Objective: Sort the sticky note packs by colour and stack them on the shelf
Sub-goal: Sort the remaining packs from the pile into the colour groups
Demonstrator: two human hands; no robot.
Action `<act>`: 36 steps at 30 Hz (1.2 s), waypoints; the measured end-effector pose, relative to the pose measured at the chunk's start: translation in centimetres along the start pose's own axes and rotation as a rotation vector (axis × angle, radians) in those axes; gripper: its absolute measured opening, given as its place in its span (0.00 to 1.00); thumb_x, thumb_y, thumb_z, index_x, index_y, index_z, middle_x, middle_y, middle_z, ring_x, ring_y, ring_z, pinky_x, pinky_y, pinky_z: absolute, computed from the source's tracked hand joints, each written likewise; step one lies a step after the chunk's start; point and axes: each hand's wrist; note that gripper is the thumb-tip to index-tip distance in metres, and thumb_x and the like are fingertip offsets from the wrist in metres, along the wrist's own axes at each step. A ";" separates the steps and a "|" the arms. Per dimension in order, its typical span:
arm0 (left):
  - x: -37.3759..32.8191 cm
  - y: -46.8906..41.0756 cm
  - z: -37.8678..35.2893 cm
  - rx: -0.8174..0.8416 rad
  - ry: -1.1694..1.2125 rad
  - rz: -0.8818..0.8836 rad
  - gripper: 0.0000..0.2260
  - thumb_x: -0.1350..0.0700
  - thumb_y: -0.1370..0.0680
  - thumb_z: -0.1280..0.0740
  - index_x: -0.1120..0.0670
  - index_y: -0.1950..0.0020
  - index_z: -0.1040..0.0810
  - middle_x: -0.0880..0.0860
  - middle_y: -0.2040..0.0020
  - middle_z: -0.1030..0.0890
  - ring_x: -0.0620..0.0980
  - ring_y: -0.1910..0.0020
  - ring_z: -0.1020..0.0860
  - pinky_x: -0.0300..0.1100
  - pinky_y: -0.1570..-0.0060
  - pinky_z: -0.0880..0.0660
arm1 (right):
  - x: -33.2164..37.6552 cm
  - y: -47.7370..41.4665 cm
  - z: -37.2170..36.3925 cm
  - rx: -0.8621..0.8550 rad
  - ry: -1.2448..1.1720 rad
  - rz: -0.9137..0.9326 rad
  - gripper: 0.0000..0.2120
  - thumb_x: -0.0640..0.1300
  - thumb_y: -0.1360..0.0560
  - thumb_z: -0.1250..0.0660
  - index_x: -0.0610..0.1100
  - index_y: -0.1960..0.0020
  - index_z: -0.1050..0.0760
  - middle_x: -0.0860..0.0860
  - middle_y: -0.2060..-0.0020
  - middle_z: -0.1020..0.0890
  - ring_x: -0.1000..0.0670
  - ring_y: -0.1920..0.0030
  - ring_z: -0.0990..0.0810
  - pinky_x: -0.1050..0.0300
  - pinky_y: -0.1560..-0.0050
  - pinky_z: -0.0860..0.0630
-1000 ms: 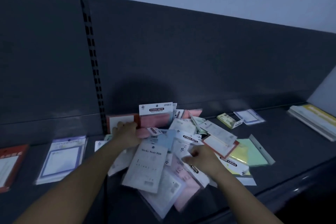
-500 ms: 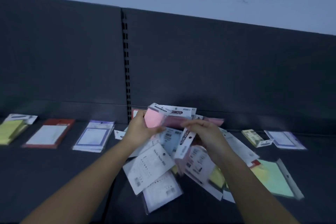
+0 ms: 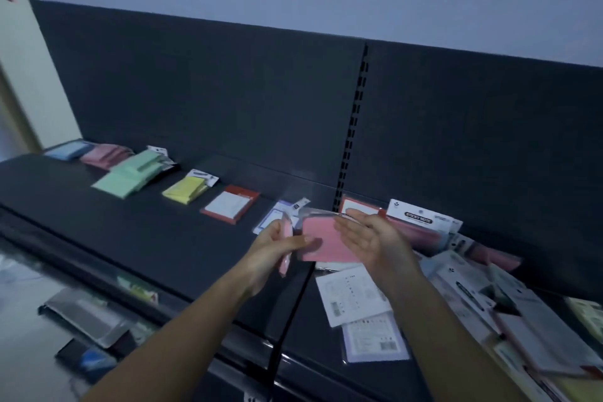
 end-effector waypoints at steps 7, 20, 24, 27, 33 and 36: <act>-1.0 1.7 5.6 -0.217 0.104 -0.064 0.20 0.63 0.38 0.27 0.58 0.49 0.29 0.61 0.54 0.22 0.58 0.56 0.22 0.54 0.54 0.27 | -2.8 0.0 -7.3 0.141 -0.052 -0.073 0.09 0.38 0.21 0.43 0.37 0.45 0.26 0.41 0.50 0.17 0.45 0.48 0.18 0.54 0.48 0.24; -5.6 6.9 24.9 -0.493 -0.006 -0.106 0.12 0.68 0.30 0.31 0.60 0.49 0.28 0.56 0.57 0.23 0.47 0.66 0.24 0.33 0.77 0.30 | -15.7 -2.6 -23.2 0.221 0.428 -0.002 0.12 0.39 0.23 0.37 0.39 0.40 0.27 0.46 0.49 0.18 0.50 0.52 0.20 0.59 0.55 0.23; -5.4 8.3 31.4 -0.580 -0.127 -0.042 0.20 0.59 0.31 0.25 0.59 0.44 0.30 0.56 0.48 0.22 0.52 0.53 0.21 0.38 0.67 0.25 | -19.2 -2.8 -29.4 0.279 0.354 -0.048 0.04 0.37 0.23 0.36 0.41 0.52 0.23 0.47 0.60 0.17 0.52 0.64 0.21 0.61 0.68 0.24; -5.2 9.5 35.2 -0.630 -0.174 -0.016 0.32 0.47 0.37 0.21 0.60 0.42 0.30 0.57 0.47 0.21 0.54 0.50 0.20 0.46 0.60 0.23 | -21.7 -2.5 -33.7 0.293 0.376 -0.082 0.03 0.37 0.23 0.37 0.40 0.52 0.24 0.46 0.60 0.18 0.51 0.64 0.20 0.61 0.69 0.23; -6.1 10.1 40.6 -0.717 -0.007 0.264 0.47 0.34 0.42 0.25 0.54 0.34 0.43 0.57 0.35 0.31 0.58 0.38 0.27 0.51 0.53 0.21 | -25.6 -2.3 -40.3 0.342 0.388 -0.111 0.05 0.37 0.23 0.36 0.38 0.49 0.25 0.43 0.59 0.17 0.49 0.62 0.17 0.60 0.65 0.20; -6.4 9.8 43.5 -0.747 0.090 0.335 0.30 0.43 0.24 0.37 0.59 0.29 0.38 0.61 0.36 0.29 0.58 0.42 0.26 0.52 0.54 0.23 | -26.9 -3.1 -43.1 0.325 0.376 -0.139 0.06 0.37 0.23 0.35 0.37 0.47 0.26 0.42 0.57 0.18 0.46 0.61 0.17 0.59 0.66 0.20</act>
Point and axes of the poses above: each hand's wrist, its own y-axis away from the middle knuckle, its own z-axis out of the back of the hand, x = y × z
